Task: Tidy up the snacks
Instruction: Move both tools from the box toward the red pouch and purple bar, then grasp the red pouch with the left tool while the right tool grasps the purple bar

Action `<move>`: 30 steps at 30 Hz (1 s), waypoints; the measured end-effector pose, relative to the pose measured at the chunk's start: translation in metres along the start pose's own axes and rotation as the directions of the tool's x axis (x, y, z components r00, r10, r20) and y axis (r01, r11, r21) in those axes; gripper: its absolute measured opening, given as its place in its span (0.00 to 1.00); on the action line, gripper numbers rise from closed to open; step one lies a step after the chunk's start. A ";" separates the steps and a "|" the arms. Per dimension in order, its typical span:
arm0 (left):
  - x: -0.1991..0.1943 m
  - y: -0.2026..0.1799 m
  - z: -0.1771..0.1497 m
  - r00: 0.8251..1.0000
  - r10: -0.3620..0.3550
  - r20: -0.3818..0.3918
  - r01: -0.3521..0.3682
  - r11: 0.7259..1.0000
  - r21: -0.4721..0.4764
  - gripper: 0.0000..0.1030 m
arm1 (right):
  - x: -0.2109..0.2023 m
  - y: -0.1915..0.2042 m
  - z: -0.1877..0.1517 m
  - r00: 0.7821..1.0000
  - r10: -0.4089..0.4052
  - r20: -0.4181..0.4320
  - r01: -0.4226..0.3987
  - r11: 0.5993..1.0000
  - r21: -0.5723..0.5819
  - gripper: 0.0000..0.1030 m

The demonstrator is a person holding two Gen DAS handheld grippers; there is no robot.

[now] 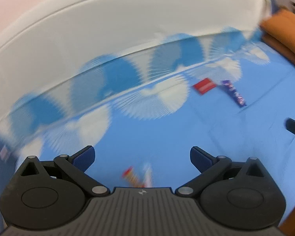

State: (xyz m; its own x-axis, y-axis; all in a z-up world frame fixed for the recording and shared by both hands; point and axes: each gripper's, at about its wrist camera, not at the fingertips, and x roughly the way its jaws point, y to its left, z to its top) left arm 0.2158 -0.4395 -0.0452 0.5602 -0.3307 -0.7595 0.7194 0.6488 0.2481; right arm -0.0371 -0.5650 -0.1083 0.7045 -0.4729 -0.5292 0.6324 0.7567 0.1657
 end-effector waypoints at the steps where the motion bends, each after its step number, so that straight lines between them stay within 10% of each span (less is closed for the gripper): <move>1: 0.021 -0.009 0.013 1.000 -0.025 0.006 0.025 0.999 0.036 1.00 | 0.019 -0.008 0.002 1.000 -0.005 -0.004 0.005 1.000 0.006 1.00; 15: 0.297 -0.149 0.119 0.995 -0.097 0.008 0.086 0.916 0.392 1.00 | 0.281 -0.072 -0.002 0.994 -0.012 -0.105 0.004 0.997 -0.076 1.00; 26: 0.348 -0.136 0.133 0.972 -0.235 -0.002 0.234 0.965 0.115 1.00 | 0.327 -0.079 -0.019 0.998 0.003 -0.060 -0.011 0.992 -0.124 1.00; 30: 0.332 -0.147 0.139 0.961 -0.275 0.008 0.270 0.947 0.173 0.58 | 0.329 -0.075 -0.018 0.998 -0.004 -0.058 -0.004 0.990 -0.142 0.94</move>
State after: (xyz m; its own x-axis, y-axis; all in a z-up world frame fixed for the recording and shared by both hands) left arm 0.3536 -0.7399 -0.2500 0.3441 -0.5023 -0.7933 0.9036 0.4068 0.1343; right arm 0.1414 -0.7685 -0.3099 0.6821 -0.4492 -0.5770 0.5773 0.8151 0.0478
